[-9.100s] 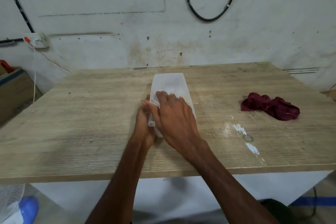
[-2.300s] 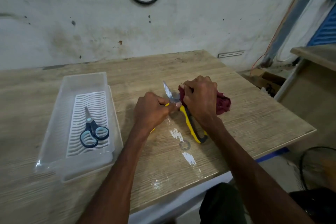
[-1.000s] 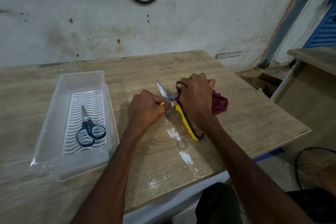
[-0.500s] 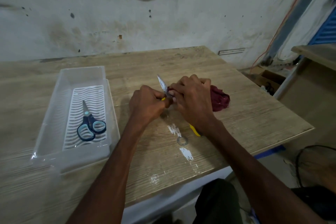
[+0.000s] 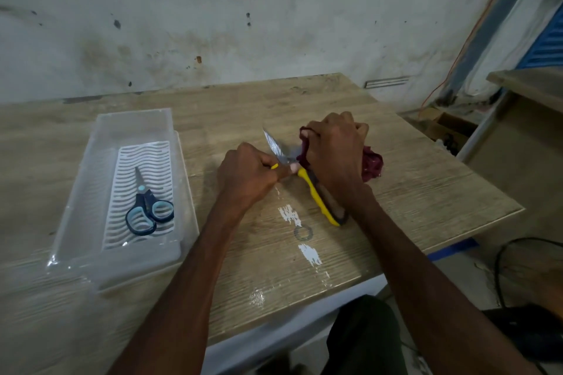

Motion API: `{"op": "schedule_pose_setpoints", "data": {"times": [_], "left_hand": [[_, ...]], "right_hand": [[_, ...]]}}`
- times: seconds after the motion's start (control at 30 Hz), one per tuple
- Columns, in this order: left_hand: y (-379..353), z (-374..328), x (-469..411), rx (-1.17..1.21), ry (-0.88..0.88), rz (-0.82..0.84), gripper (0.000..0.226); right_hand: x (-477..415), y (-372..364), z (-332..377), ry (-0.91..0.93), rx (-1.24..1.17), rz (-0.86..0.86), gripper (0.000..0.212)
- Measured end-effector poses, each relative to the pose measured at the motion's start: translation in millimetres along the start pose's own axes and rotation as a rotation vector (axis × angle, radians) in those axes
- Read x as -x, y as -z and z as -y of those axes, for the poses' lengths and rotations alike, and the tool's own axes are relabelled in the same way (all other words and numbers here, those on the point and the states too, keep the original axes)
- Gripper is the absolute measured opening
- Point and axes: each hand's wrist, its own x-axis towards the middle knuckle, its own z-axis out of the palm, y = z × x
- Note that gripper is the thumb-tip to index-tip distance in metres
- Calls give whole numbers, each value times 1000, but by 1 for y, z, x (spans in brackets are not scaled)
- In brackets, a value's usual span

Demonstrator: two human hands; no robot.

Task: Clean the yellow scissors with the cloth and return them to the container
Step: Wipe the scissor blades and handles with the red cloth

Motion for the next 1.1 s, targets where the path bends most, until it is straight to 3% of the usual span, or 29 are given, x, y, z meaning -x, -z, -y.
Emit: {"op": "schedule_pose_setpoints", "data": {"times": [0.2,0.33,0.47,0.63,0.8,0.97,1.1], "left_hand": [[-1,4,-3,8,-23,-14,58],[-1,2,-4,-20,-20,-19,48],[-2,0,-3,-19,-14,-28,46],[1,2,-1,-45,-35,-49,46],[-1,2,0,-48,-22,-42,42],[2,1,-1,-12,-29,-53,39],[1,-1,2,-42,-35,-50,39]], "right_hand": [[22,-2,3,161,-120,76,21],[14,-1,-4,124,-187,63,17],[1,-4,-3,-30,-173,51,15],[16,-1,9,180,-119,139,15],[-5,-2,-3,-46,-33,41,18],[17,1,6,155,-134,113,21],[-6,-9,-6,-2,1,34,22]]}}
